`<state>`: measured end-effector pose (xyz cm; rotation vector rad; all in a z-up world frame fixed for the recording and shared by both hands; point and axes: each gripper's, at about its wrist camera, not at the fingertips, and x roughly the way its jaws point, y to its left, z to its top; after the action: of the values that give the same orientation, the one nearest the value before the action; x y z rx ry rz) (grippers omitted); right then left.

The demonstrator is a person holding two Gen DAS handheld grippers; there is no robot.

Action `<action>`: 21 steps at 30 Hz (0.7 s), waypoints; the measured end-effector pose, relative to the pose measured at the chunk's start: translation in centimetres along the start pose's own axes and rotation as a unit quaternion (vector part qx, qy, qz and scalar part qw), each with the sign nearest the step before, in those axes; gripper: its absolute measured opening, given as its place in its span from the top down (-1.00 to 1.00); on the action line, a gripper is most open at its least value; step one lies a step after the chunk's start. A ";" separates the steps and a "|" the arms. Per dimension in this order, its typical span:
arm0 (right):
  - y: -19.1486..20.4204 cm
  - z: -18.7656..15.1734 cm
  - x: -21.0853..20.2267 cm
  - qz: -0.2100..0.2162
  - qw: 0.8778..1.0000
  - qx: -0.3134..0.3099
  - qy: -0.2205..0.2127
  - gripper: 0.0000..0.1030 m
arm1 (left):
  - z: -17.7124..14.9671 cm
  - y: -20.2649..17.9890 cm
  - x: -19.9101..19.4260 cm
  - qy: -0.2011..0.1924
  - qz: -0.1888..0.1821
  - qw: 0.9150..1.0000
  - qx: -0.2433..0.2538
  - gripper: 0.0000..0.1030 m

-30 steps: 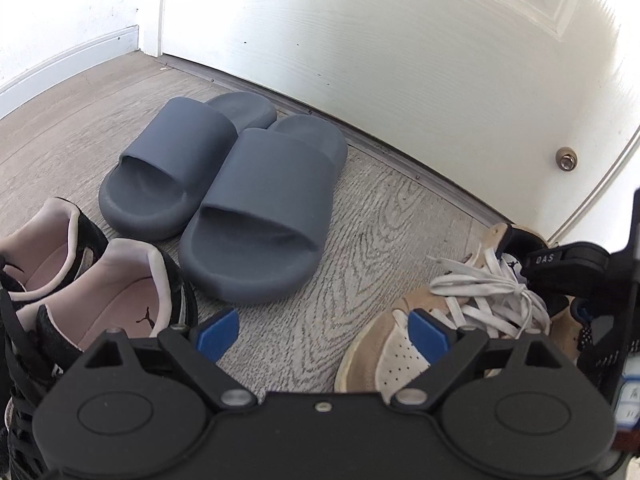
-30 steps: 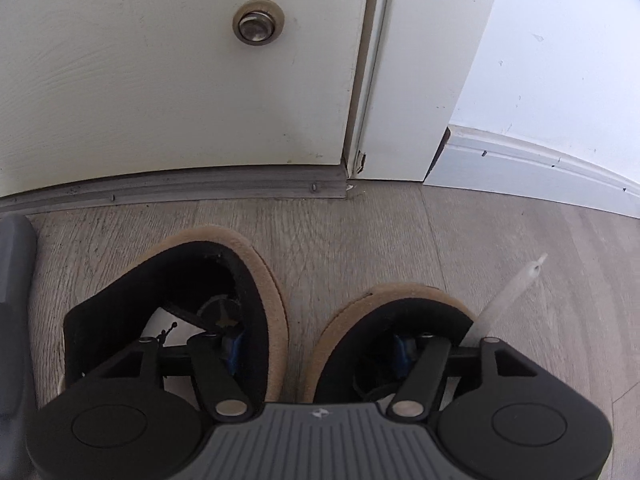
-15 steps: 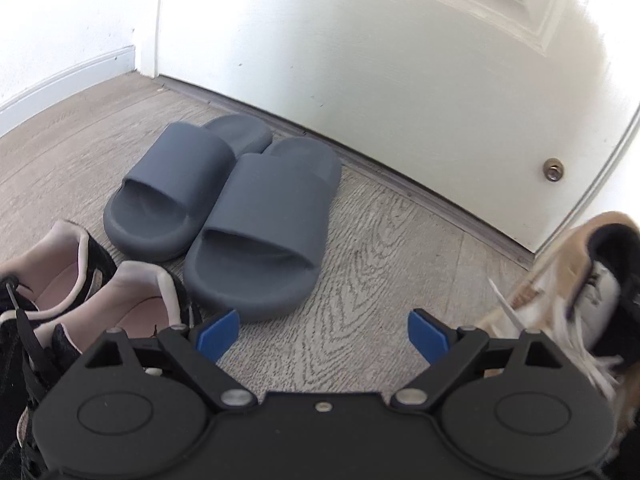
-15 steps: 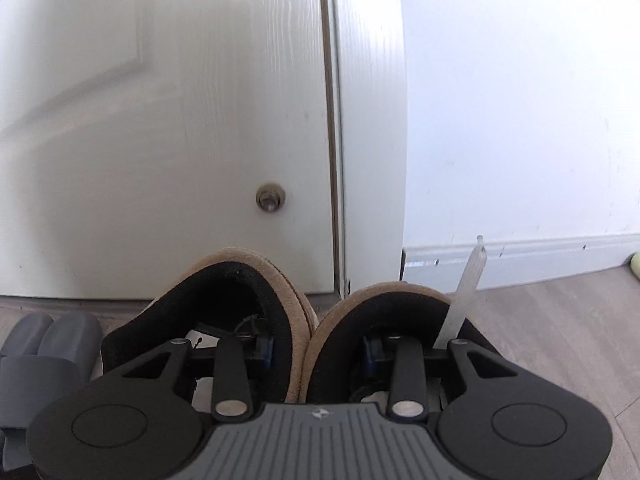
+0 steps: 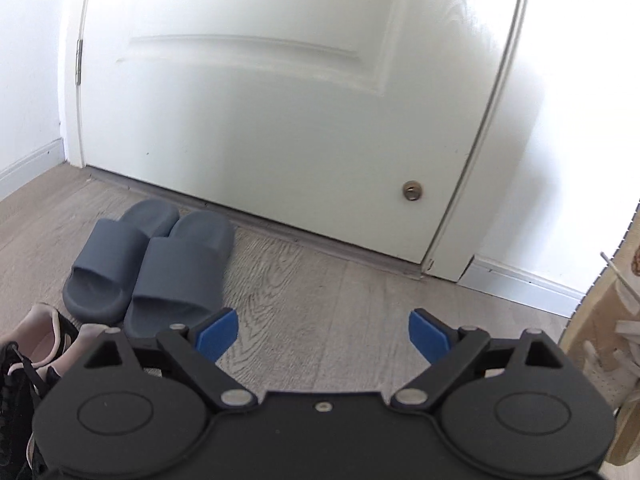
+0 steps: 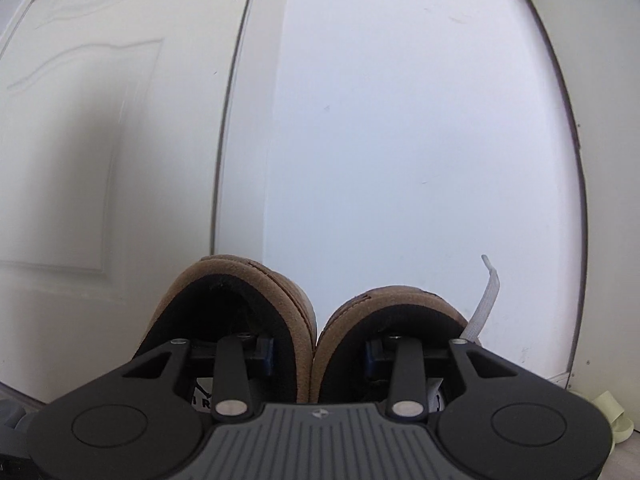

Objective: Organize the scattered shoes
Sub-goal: 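Move the held sneakers with the right gripper over the green slides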

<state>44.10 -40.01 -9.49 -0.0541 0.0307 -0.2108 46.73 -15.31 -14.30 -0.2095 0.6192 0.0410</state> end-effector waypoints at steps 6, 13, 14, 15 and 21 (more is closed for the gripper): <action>-8.2 0.8 -2.4 -0.034 0.999 -0.021 0.004 0.23 | -0.1 -6.6 -2.9 -0.029 -0.027 0.999 0.016 -0.85; -18.0 -1.7 -5.0 -0.064 0.995 -0.048 0.053 0.23 | -4.8 -16.3 -4.1 0.002 -0.068 0.996 0.053 -0.85; -19.5 -2.3 -5.2 -0.072 0.994 -0.047 0.062 0.23 | -5.4 -17.7 -3.8 0.011 -0.077 0.995 0.060 -0.85; -20.8 -2.8 -5.3 -0.080 0.993 -0.044 0.072 0.23 | -6.0 -19.2 -3.6 0.021 -0.085 0.994 0.068 -0.85; -27.7 -5.2 -5.7 -0.121 0.985 -0.036 0.121 0.23 | -8.0 -26.1 -2.4 0.044 -0.120 0.986 0.111 -0.85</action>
<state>32.53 -66.09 -12.99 -0.1036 0.2745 -0.4592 42.82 -42.45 -14.53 -0.0683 0.6782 -0.2706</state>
